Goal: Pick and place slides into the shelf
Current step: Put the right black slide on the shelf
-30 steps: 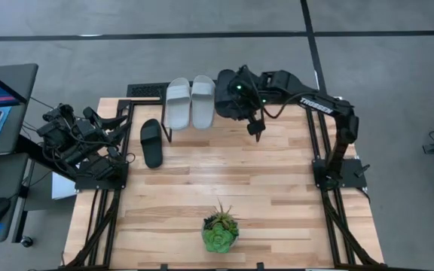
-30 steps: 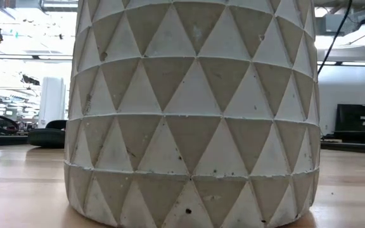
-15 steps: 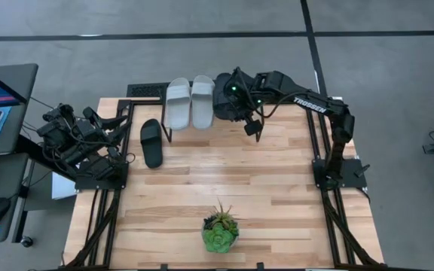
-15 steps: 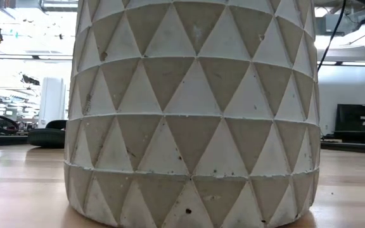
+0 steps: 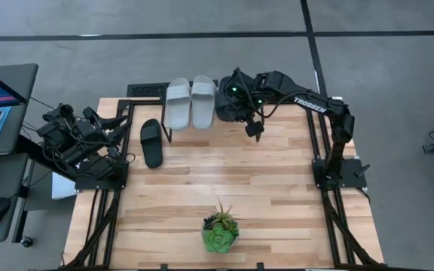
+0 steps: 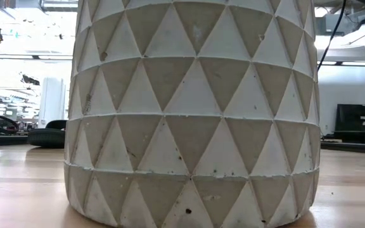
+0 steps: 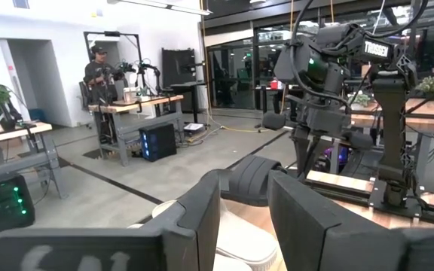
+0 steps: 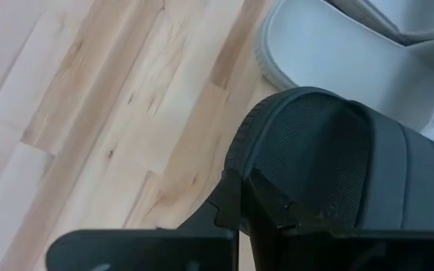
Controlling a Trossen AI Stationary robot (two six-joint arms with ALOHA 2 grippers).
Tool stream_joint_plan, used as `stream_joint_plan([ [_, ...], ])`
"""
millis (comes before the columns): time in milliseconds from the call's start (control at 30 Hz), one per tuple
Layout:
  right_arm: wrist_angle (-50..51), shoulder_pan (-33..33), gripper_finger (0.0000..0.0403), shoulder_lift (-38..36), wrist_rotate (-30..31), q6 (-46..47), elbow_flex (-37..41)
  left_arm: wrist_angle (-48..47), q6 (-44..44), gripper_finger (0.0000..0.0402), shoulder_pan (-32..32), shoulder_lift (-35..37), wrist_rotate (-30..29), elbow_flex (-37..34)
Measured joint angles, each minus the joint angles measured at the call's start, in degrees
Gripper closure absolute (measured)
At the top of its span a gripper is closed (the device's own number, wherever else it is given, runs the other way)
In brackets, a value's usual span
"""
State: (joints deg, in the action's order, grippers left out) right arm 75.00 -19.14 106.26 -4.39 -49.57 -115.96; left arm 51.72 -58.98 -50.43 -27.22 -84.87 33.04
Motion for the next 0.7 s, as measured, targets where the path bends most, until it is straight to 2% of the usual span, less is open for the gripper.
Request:
stream_joint_plan([
  [367, -0.2, 1.2, 0.0403, 0.2, -0.6, 1.5, 0.0, 0.0, 0.0, 0.0299, 0.0, 0.0, 0.0, 0.0],
  [700, -0.5, 2.7, 0.0403, 4.5, -0.9, 1.4, -0.1, -0.8, 0.0, 0.0299, 0.0, 0.0, 0.0, 0.0],
])
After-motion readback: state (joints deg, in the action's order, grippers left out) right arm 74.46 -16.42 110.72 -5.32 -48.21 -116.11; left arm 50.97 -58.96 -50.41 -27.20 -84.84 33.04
